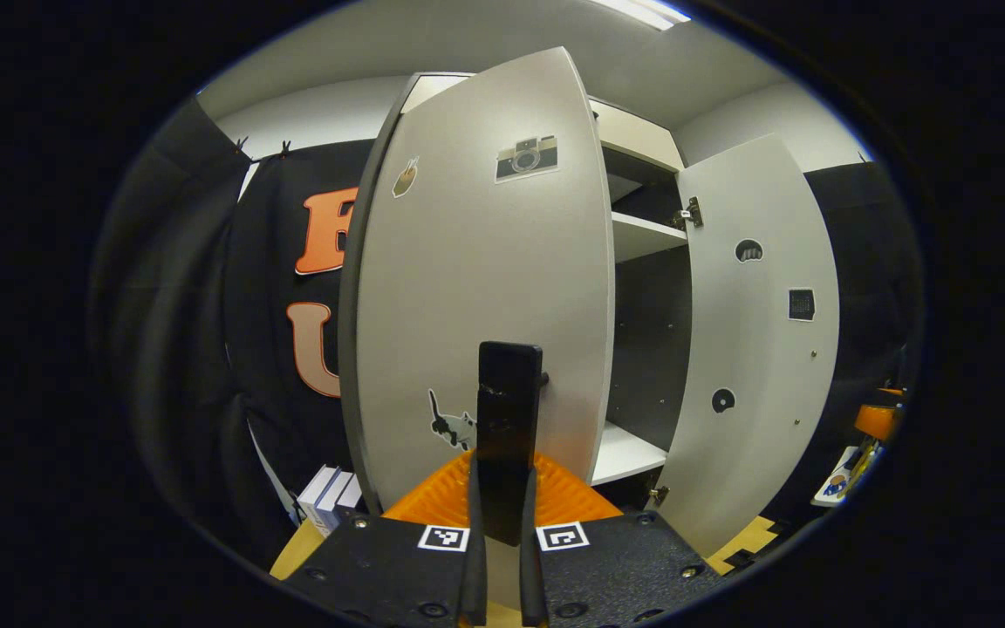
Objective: Open the right door of the double-door shoe cabinet with the right hand, and open the left door with the left hand.
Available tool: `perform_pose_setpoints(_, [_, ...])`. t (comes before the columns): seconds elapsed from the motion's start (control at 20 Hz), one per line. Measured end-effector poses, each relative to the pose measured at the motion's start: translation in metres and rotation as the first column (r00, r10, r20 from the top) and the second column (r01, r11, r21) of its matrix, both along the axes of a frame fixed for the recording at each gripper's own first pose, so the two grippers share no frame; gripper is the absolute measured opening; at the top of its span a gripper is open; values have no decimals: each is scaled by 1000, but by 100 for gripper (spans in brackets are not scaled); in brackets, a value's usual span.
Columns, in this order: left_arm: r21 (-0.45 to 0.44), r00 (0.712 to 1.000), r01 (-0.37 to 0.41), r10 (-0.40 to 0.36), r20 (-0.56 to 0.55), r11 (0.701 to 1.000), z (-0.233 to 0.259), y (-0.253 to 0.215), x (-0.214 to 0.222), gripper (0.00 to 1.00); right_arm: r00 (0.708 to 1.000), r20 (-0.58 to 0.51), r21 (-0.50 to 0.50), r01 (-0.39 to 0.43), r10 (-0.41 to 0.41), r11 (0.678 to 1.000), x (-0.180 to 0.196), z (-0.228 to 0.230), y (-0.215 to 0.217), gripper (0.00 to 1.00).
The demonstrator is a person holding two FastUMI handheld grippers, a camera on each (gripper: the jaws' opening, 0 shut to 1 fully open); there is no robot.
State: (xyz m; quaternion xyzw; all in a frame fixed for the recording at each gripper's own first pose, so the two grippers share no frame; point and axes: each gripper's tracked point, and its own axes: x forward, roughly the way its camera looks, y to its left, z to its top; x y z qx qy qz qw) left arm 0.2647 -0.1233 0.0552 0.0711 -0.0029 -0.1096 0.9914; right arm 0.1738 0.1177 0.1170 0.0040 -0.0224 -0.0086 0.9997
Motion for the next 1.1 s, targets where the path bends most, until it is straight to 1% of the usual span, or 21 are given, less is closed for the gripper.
perform_pose_setpoints(0.1, [-8,1000,-5,5,4,1000,2,5,-2,15,1000,6,0,-4,4,1000,1,1,3,98])
perform_pose_setpoints(0.15, [-10,1000,-11,11,8,1000,2,8,-4,12,1000,4,-5,-8,8,1000,0,0,5,98])
perform_pose_setpoints(0.2, [-12,1000,-18,18,10,1000,3,11,-5,12,1000,2,-9,-13,13,1000,-1,-1,6,98])
perform_pose_setpoints(0.3, [-16,999,-32,32,15,999,4,17,-6,11,1000,-7,-16,-25,25,1000,-2,-2,9,100])
perform_pose_setpoints(0.35, [-16,999,-38,39,16,999,5,19,-7,11,999,-12,-17,-31,31,999,-3,-2,10,98])
perform_pose_setpoints(0.45, [-4,998,-55,56,20,998,6,26,-8,9,999,-12,-18,-39,39,999,-4,-3,12,100])
perform_pose_setpoints(0.5, [3,998,-65,65,24,998,6,30,-8,9,999,-10,-19,-42,42,999,-3,-2,13,98])
perform_pose_setpoints(0.6, [8,996,-81,80,26,997,8,38,-9,7,999,-6,-20,-46,46,999,-2,-1,14,98])
perform_pose_setpoints(0.7, [8,996,-90,89,23,996,8,43,-11,8,999,-5,-21,-54,54,998,-3,-1,15,98])
perform_pose_setpoints(0.8, [6,995,-99,98,26,995,9,48,-12,6,998,-2,-20,-62,62,998,-2,-1,18,98])
perform_pose_setpoints(0.85, [9,994,-104,104,29,995,9,51,-12,7,998,-2,-20,-68,68,998,-2,-1,20,98])
perform_pose_setpoints(0.9, [14,993,-112,112,32,994,10,54,-12,5,997,-4,-22,-73,73,997,0,-1,21,98])
perform_pose_setpoints(0.95, [19,992,-121,121,36,992,11,59,-12,6,997,-4,-23,-78,78,997,-1,-2,22,98])
perform_pose_setpoints(1.1, [21,989,-147,146,39,989,12,73,-11,4,996,6,-27,-89,89,996,0,1,26,98])
